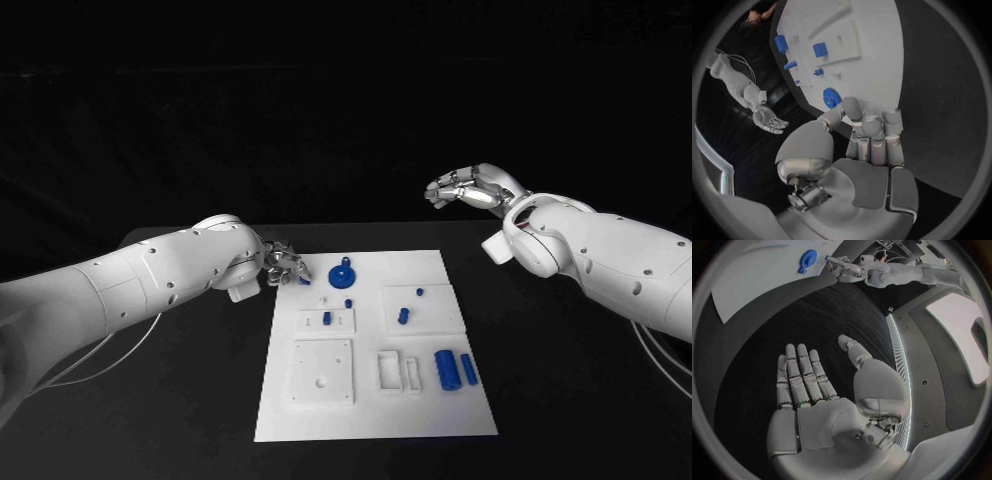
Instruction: Assemble the parts on the task board
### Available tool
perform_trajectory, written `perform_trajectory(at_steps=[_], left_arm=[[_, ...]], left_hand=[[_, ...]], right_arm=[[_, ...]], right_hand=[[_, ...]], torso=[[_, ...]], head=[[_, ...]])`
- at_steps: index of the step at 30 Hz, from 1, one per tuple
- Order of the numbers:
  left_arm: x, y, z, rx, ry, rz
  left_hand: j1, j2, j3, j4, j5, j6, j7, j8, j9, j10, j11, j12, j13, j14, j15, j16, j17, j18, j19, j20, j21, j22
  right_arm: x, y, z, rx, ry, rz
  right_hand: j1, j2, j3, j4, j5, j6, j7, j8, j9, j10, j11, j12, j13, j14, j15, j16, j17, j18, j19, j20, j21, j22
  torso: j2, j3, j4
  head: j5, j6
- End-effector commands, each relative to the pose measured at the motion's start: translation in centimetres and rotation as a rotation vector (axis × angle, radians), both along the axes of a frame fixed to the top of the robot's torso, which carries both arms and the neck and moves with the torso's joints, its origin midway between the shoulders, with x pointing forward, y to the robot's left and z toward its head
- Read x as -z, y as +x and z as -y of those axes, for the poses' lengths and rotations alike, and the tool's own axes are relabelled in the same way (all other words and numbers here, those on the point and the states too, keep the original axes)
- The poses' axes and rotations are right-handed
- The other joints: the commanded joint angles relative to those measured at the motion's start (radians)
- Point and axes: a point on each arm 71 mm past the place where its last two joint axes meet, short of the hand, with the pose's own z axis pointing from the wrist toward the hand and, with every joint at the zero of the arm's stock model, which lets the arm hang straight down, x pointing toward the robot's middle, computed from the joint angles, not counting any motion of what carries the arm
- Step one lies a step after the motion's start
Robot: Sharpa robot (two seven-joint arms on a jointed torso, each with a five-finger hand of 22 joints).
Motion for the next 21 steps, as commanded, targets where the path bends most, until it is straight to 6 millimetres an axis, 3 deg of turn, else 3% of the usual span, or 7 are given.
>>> perform_trajectory(at_steps=[1,8,12,19,21], left_arm=[[-0.5,-0.7,-0.1,-0.045,-0.049,0.042],[-0.8,-2.7,-0.2,-0.039,-0.069,0.048],[-0.8,-3.7,0.3,-0.025,-0.08,0.049],[-0.4,-5.2,1.0,-0.007,-0.086,0.05],[-0.1,-5.7,1.1,-0.003,-0.074,0.054]], left_hand=[[0.001,-0.01,0.004,-0.002,0.008,0.069,-0.037,0.034,0.029,0.002,-0.009,0.005,0.002,0.009,-0.019,0.004,0.001,-0.017,0.005,-0.111,0.004,0.001],[-0.007,-0.02,0.009,-0.001,0.028,0.091,-0.045,0.052,0.032,0.003,-0.016,0.017,0.006,0.015,-0.025,0.011,0.005,-0.017,0.011,-0.114,0.006,0.003],[-0.013,-0.025,0.01,0.001,0.047,0.102,-0.049,0.064,0.035,0.003,-0.02,0.025,0.008,0.016,-0.027,0.016,0.007,-0.017,0.013,-0.114,0.006,0.005],[-0.02,-0.027,0.013,0.005,0.069,0.11,-0.054,0.079,0.037,0.006,-0.024,0.039,0.012,0.02,-0.031,0.029,0.014,-0.016,0.018,-0.117,0.012,0.01],[-0.027,-0.028,0.011,0.009,0.078,0.123,-0.06,0.097,0.043,0.006,-0.03,0.05,0.016,0.022,-0.035,0.038,0.017,-0.015,0.022,-0.118,0.016,0.013]], right_arm=[[0.0,0.0,0.0,-0.007,0.005,0.001],[0.0,0.0,0.3,-0.002,0.004,0.0],[0.0,0.0,0.3,-0.002,0.005,-0.001],[0.0,0.0,0.4,-0.001,0.005,-0.002],[0.0,0.0,0.4,-0.001,0.005,-0.002]], right_hand=[[-0.01,0.002,-0.002,0.002,0.004,-0.009,0.035,0.0,-0.002,0.007,0.0,-0.004,-0.001,-0.007,0.002,-0.005,-0.001,-0.01,-0.006,0.002,-0.004,0.001],[-0.01,0.002,-0.002,0.002,0.005,-0.009,0.035,0.0,-0.002,0.007,0.0,-0.005,-0.001,-0.007,0.002,-0.005,-0.001,-0.01,-0.006,0.002,-0.004,0.001],[-0.01,0.002,-0.002,0.002,0.005,-0.009,0.035,0.0,-0.002,0.007,0.0,-0.005,-0.001,-0.007,0.002,-0.005,-0.001,-0.01,-0.006,0.002,-0.004,0.001],[-0.011,0.002,-0.002,0.002,0.006,-0.009,0.035,0.0,-0.002,0.007,0.0,-0.005,-0.001,-0.007,0.002,-0.005,-0.001,-0.01,-0.006,0.002,-0.004,0.001],[-0.011,0.002,-0.002,0.002,0.006,-0.009,0.035,0.0,-0.002,0.007,0.0,-0.005,-0.001,-0.007,0.002,-0.005,-0.001,-0.01,-0.006,0.002,-0.004,0.001]], torso=[[-0.003,0.0006,0.004],[-0.006,0.0033,0.01],[-0.006,0.0028,0.0109],[-0.005,0.002,0.0087],[-0.006,0.0025,0.0078]], head=[[0.001,0.0],[0.001,-0.004],[0.002,-0.005],[0.007,-0.007],[0.008,-0.009]])
